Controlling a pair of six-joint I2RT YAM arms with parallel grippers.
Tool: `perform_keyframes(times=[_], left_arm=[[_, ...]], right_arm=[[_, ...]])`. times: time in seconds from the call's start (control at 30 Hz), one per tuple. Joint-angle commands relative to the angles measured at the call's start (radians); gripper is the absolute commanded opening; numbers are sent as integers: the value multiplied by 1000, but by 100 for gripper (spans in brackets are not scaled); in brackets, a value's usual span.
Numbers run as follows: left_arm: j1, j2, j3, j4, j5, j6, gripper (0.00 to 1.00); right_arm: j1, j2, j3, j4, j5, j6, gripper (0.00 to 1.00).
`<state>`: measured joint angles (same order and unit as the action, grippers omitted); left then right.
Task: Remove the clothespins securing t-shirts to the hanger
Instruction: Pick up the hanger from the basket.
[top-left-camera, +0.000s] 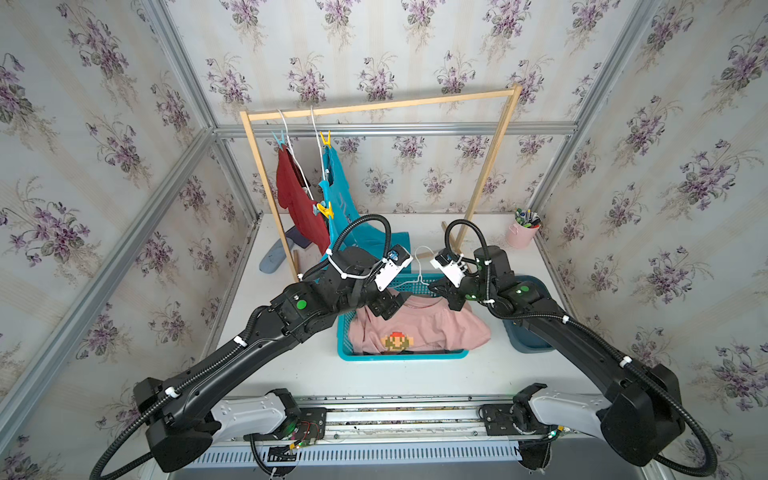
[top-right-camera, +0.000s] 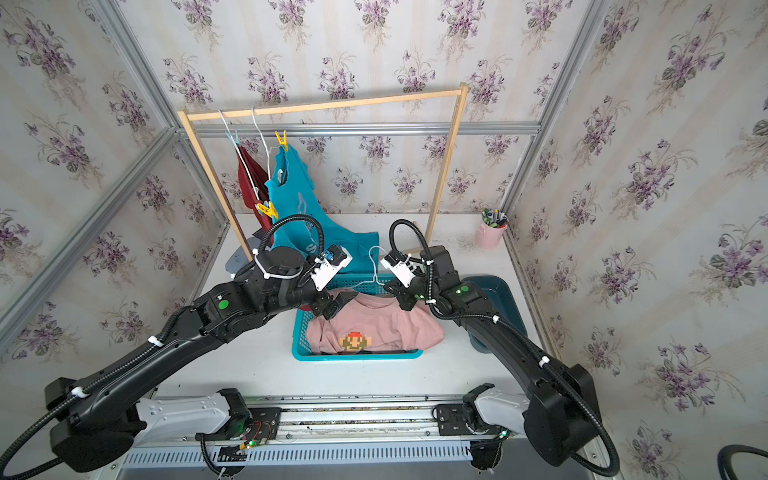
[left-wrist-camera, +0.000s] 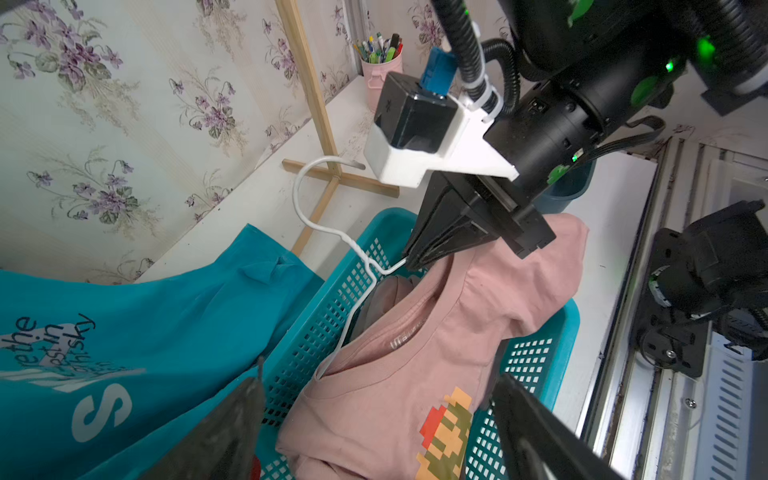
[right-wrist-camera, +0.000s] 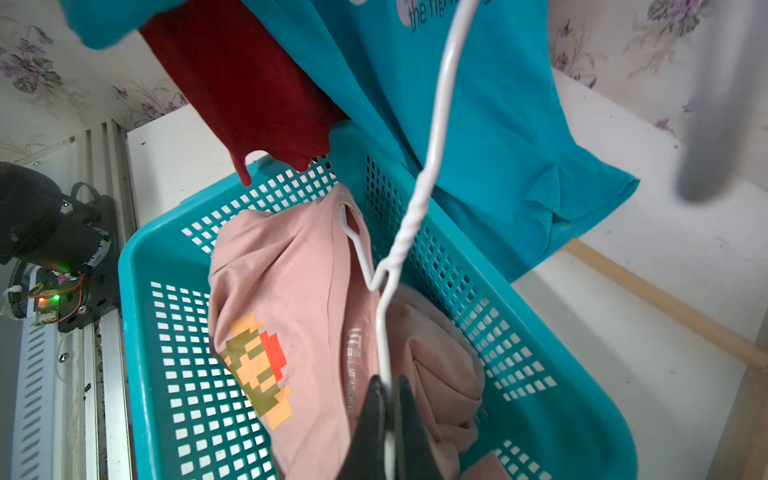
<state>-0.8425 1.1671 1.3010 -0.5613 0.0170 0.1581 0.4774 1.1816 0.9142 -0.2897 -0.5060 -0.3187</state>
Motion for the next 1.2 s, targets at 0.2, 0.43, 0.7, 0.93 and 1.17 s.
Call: perform_keyframes(times=[0.2,0.43,0.7,0.93,1.17], left_arm=[[20,6,43,6,201,112,79],[30,94,131,8,264,188,76],[80,201,197,8,521,186,66],[79,302,237,14,600,115,34],[73,280,247,19,583,37,0]], right_arm=[[2,-210,-71,116,-76,-96,0],[2,-302,-69,143,-164,-123,0],[1,-306,-43,121,-219,-129,0],[1,-303,-63,195,-241,-92,0],[1,-333,-95,237,-170,-69,0]])
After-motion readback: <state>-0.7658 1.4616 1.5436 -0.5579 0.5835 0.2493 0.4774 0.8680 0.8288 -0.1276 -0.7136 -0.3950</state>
